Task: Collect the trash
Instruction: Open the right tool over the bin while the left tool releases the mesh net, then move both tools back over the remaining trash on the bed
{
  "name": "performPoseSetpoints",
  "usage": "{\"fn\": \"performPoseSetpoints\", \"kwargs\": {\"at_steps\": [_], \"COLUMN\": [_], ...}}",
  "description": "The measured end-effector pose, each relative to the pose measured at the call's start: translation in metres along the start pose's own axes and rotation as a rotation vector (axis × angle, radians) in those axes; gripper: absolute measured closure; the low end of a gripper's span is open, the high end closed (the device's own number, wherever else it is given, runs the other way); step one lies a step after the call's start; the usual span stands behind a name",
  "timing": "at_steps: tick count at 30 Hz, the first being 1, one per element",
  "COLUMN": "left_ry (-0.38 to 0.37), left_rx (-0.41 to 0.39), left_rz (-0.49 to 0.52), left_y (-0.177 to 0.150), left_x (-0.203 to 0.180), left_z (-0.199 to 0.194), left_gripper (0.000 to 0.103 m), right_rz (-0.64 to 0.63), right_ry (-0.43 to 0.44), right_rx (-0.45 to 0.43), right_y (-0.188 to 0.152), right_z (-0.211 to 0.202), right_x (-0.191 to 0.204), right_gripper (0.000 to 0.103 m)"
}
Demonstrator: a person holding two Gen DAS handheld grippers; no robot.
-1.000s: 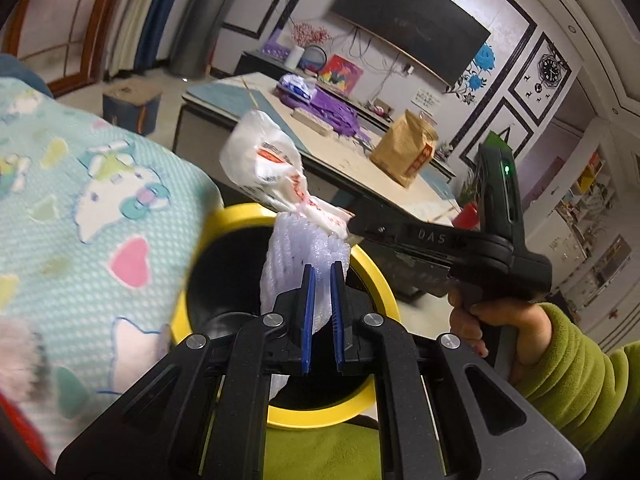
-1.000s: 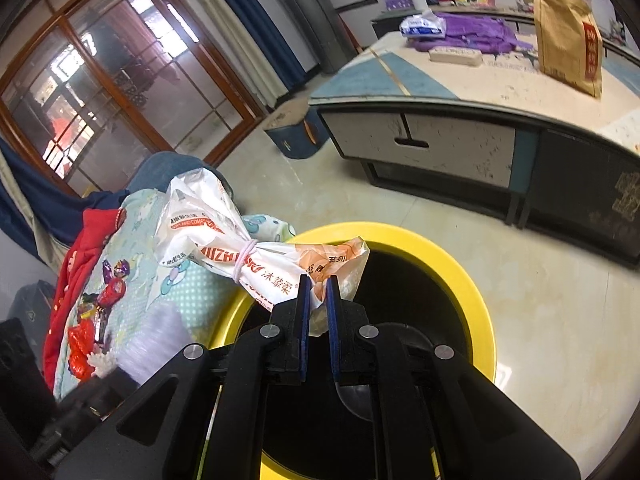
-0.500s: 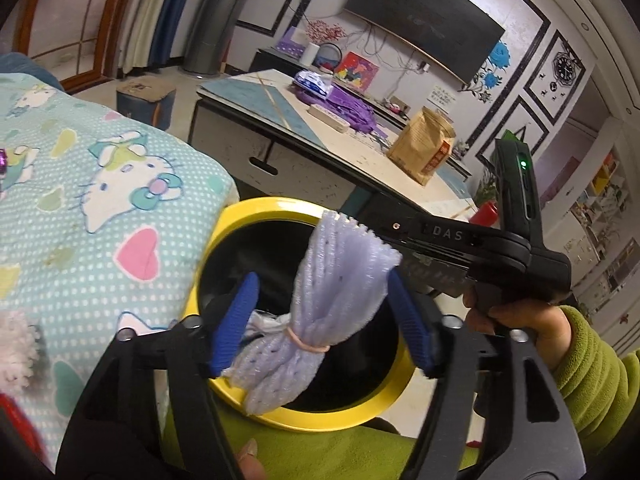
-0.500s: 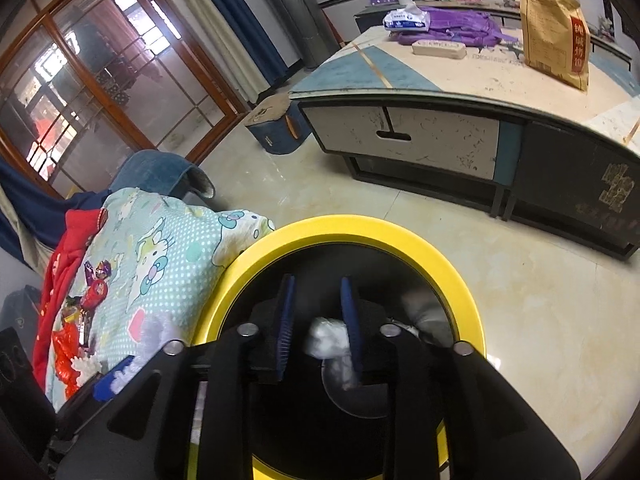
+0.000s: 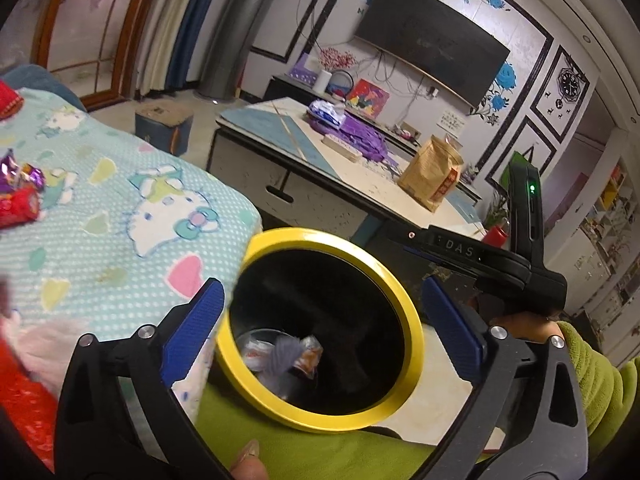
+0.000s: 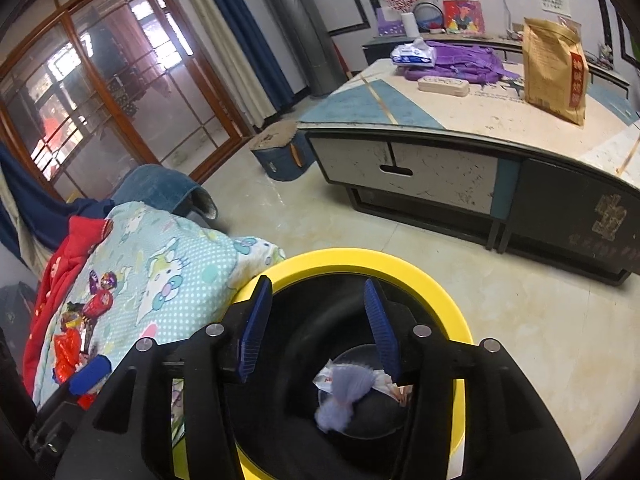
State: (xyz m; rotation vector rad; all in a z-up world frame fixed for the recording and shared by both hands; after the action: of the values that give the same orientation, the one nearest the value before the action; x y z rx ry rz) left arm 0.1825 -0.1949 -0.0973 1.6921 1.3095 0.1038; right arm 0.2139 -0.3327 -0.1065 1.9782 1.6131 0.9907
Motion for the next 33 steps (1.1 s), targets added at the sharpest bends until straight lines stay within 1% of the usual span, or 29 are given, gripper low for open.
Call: {"fn": "performPoseSetpoints", "kwargs": {"at_steps": [5, 11, 16, 24, 29, 33], "left_ry": [0.079, 0.203, 0.265, 0.325, 0.346, 0.364], "left_rx": [-0.048, -0.133, -0.192, -0.247, -0.269, -0.287], "left_rz": [-0.009, -0.009, -0.017, -0.043, -0.072, -0.089], "left_y": [0.010, 0.023, 0.034, 0.037, 0.036, 0.036], "left_x": [0.015, 0.040, 0.056, 0.077, 0.089, 0.099], "left_z": [-0.019, -0.052, -0.076, -0.107, -0.122, -0.133], "left_gripper": [0.011, 0.011, 0.011, 0.011, 0.011, 0.011], "right_rz": [-0.060, -0.150, -0.231, -0.350, -0.404, -0.441], "right_ry": [0.028, 0.067, 0.103, 0.155, 0.179, 0.209], "right_rx": [-0.050, -0.125, -0.177, -0.223, -0.219, -0.200], "right_y": [0.007, 0.013, 0.014, 0.005, -0.004, -0.013], "right_z": [-0.012, -0.032, -0.048, -0.064, -0.066, -0.065], "right_x": [0.021, 0.053, 0.084, 0.129, 0.150, 0.167], "right_gripper": [0.050, 0.045, 0.041, 0.034, 0.032, 0.030]}}
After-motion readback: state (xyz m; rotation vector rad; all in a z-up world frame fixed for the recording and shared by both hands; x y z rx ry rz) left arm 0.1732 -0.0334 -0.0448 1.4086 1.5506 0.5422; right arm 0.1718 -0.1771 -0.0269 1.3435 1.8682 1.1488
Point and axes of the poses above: each gripper's, at about its wrist camera, not at the fingertips, and z roughly the way its jaws point, x to its left, y to its top, the point moved 10 cm from there along z, roughly the way its jaws point, and after that the axes turned 4 degrees about -z, right-handed, at the moved point
